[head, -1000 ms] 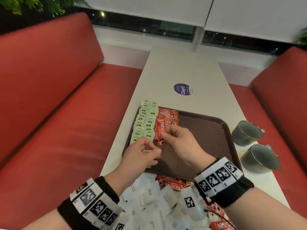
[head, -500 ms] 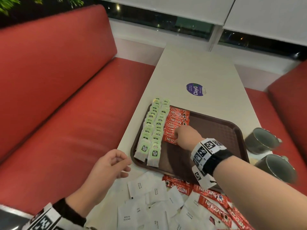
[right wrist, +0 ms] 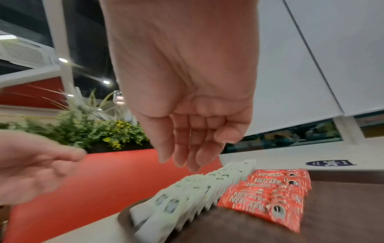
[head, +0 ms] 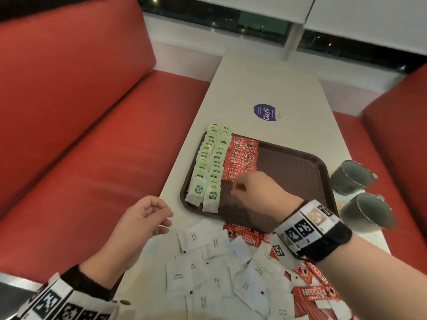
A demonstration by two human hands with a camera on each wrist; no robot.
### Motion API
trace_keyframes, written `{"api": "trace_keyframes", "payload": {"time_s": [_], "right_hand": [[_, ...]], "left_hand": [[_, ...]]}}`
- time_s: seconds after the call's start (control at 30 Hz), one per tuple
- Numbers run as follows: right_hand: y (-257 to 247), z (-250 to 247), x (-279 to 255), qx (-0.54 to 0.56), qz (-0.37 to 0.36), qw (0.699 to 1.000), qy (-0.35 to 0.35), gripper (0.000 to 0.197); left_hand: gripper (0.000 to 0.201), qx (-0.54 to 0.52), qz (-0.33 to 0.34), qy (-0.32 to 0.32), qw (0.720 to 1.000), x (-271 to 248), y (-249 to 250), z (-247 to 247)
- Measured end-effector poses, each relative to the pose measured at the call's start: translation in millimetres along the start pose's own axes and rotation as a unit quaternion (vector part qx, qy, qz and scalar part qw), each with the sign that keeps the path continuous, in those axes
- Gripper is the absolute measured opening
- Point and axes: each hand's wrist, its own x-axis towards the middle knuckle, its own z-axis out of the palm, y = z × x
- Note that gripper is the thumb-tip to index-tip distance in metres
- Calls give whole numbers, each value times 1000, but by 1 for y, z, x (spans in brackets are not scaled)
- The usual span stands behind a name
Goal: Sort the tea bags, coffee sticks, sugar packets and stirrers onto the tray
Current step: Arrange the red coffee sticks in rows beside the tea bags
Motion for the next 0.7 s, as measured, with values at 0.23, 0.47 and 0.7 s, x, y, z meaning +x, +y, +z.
{"api": "trace_keyframes", "payload": {"time_s": [0.23,0.47,0.7], "right_hand": [[17,44,-91,-78,50,995,-47,26],[3,63,-96,-168,39,984,-51,22],[-3,69,-98,-165,35,985,-42,22]], "left_hand": [[8,204,39,-91,974,-5,-4,9],[21,453,103,-216,859,-8,-6,68],[36,524,193,-250,791,0,-18,92]]}}
